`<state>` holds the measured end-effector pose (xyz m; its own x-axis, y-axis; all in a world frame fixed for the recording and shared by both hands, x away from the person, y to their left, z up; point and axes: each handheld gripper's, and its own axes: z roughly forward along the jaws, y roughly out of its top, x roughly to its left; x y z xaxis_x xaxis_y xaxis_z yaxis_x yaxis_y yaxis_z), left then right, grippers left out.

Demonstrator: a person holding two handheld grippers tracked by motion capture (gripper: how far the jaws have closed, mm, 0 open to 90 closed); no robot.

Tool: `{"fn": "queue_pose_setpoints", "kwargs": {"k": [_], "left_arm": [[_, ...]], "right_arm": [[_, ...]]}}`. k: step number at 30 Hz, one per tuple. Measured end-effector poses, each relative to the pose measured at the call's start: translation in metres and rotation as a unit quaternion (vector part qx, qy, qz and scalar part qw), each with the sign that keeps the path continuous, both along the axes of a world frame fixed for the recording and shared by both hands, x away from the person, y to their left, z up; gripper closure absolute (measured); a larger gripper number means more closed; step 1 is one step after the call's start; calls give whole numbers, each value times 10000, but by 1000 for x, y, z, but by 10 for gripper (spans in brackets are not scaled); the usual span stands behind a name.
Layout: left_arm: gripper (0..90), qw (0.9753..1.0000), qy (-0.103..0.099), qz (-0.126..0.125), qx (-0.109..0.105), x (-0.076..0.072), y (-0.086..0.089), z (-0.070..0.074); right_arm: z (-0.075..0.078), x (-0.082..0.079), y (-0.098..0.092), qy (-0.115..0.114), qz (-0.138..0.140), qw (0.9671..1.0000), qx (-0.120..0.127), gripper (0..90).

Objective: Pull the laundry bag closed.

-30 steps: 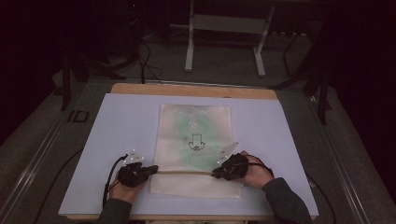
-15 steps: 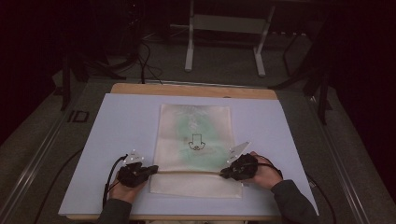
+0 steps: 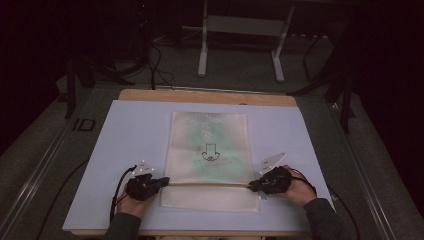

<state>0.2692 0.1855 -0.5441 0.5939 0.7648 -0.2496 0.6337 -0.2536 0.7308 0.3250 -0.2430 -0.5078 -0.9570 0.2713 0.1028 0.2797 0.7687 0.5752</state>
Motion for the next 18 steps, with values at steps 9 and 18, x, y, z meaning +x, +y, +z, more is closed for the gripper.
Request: {"fn": "queue_pose_setpoints", "kwargs": {"k": [9,18], "left_arm": [[897,10000,1,-5,-7,0,0,0],[897,10000,0,-2,-4,0,0,0]], "right_arm": [[-1,-2,-10,64,-73,9999,139,825],[0,-5,-9,-11,-162,9997,166,786]]}}
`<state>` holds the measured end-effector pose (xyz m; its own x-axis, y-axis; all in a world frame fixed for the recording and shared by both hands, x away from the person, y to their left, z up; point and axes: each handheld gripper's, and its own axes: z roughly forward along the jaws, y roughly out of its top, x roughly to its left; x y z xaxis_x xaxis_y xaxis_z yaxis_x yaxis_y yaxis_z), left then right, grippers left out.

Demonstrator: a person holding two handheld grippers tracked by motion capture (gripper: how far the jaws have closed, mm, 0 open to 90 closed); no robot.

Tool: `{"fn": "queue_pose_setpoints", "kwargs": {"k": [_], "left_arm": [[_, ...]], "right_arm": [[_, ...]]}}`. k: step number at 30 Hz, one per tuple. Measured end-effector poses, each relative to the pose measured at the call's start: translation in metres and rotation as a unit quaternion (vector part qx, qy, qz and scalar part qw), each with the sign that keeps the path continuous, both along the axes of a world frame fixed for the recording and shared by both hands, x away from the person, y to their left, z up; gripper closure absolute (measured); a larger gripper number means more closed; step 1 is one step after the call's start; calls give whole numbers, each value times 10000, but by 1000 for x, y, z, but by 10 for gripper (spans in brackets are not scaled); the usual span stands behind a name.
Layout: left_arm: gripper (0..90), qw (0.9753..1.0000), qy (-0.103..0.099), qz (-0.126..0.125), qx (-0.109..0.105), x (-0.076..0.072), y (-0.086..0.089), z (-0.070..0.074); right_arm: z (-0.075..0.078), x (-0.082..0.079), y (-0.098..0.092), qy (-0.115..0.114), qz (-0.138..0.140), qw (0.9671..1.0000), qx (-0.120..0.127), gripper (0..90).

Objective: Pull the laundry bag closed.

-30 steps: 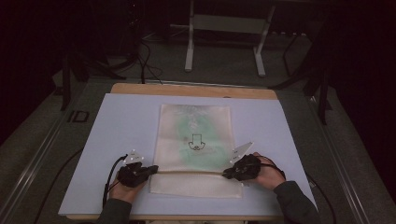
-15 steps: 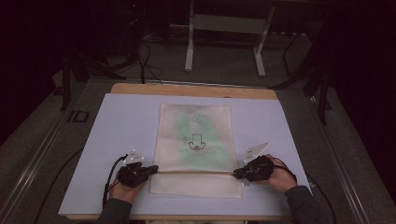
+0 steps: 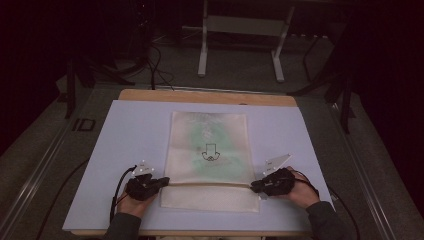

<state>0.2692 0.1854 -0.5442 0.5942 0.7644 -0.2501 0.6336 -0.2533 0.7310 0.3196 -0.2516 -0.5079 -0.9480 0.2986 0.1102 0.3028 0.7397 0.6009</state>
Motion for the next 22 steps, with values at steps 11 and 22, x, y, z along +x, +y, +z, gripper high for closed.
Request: {"fn": "queue_pose_setpoints", "kwargs": {"k": [11,22], "left_arm": [[896,10000,-7,-1,3,0,0,0],[896,10000,-1,-1,-2,0,0,0]], "right_arm": [[4,-5,-16,-88,-262,9989,383,723],[8,-8,-33,-231,-586,9943,858,710]]}}
